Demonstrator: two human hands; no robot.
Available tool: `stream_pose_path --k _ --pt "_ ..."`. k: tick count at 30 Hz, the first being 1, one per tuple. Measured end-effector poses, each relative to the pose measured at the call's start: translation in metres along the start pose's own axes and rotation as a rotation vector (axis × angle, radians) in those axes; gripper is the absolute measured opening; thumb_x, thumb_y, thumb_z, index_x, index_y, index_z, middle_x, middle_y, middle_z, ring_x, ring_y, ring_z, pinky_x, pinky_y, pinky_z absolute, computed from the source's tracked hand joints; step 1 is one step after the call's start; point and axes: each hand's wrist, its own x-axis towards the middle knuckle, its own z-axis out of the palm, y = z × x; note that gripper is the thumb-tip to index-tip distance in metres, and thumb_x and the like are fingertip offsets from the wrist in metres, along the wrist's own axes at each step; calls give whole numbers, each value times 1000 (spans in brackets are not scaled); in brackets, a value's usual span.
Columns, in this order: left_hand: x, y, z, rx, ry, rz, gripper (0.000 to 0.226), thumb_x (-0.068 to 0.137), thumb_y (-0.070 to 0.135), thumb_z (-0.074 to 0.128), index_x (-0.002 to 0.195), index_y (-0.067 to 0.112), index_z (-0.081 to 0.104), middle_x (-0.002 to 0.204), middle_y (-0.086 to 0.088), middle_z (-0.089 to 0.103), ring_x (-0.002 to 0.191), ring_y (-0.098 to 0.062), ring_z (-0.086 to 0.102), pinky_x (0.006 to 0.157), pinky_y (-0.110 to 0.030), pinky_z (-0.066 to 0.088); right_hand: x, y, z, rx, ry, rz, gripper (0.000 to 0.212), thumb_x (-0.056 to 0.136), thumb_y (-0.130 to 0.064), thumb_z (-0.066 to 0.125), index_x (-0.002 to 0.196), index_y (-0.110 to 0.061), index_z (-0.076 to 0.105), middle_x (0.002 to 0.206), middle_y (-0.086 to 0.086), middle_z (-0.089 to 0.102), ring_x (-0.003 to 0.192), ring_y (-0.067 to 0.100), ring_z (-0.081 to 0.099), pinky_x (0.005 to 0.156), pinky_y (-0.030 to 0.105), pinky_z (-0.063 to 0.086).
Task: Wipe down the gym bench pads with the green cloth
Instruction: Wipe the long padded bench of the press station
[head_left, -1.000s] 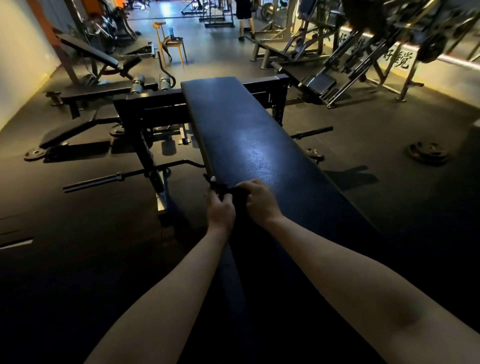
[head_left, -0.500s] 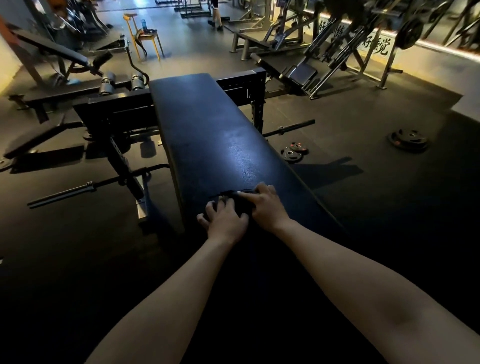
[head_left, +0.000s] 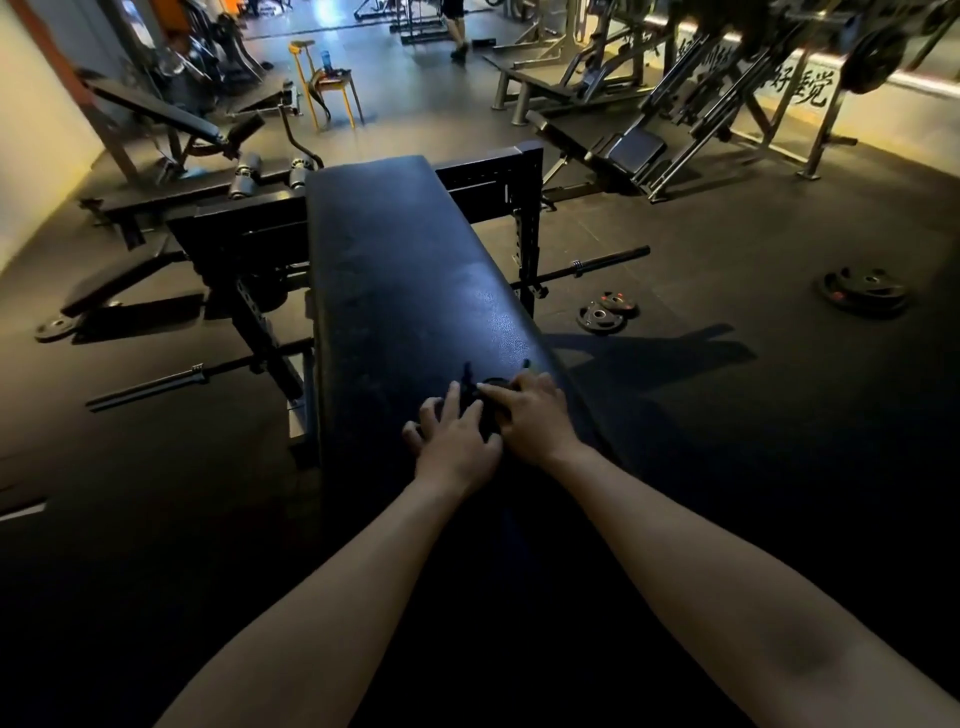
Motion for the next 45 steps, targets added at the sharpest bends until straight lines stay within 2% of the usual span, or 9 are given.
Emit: stream_pose_path --k 5,11,15,21,26,29,34,37,45 --pt "10 24 15 -29 -105 -8 70 94 54 45 157 42 18 168 12 -7 147 -29 2 116 -57 4 18 40 -18 -7 -19 4 50 92 -14 52 137 -34 57 121 10 44 111 33 40 103 41 39" --pt "13 24 18 -22 -107 -16 66 94 57 44 155 50 18 167 17 -5 147 -26 -1 115 -58 0 20 64 -24 125 101 277 44 94 -16 47 132 -31 61 127 15 40 112 37 40 101 35 37" --pt "11 23 20 -25 -91 -6 65 94 56 43 154 51 18 167 17 -4 146 -26 -1 115 -56 0 -6 98 -29 202 14 502 46 95 -14 43 139 -19 55 139 17 35 126 39 40 109 40 35" --pt "8 23 20 -19 -67 6 64 95 57 43 154 49 20 168 15 -2 148 -26 -1 114 -55 0 -20 62 -35 183 112 327 42 91 -12 45 128 -18 64 120 17 44 111 38 48 99 36 40" --pt "2 22 15 -64 -88 29 64 95 49 51 155 41 28 169 8 4 153 -23 -3 119 -53 2 -45 7 -19 108 -15 125 39 90 -27 57 128 -22 64 120 14 44 112 34 47 97 37 42" --pt "-4 10 8 -80 -49 62 64 95 38 57 154 30 35 168 -1 12 155 -20 4 121 -47 9 -51 1 -21 193 -105 34 39 91 -22 54 128 -26 65 115 12 46 109 32 52 97 36 44" --pt "-32 -14 4 -48 46 -65 64 90 53 56 151 41 38 168 4 11 149 -23 7 117 -49 10 -45 46 -40 64 145 219 49 89 -11 47 136 -25 56 126 16 39 113 37 41 101 37 37" --pt "-42 -15 7 -52 -30 -99 71 90 60 52 155 43 28 169 4 5 149 -26 4 118 -52 6 -50 44 -33 50 90 347 54 88 -10 41 141 -22 48 131 16 35 117 36 36 105 38 34" --pt "-47 -15 18 -52 -41 -89 74 92 57 52 157 41 20 169 5 -1 154 -20 -5 120 -49 3 -68 -26 -4 210 -80 -4 44 88 -11 53 128 -23 66 119 15 49 112 35 47 98 34 42"
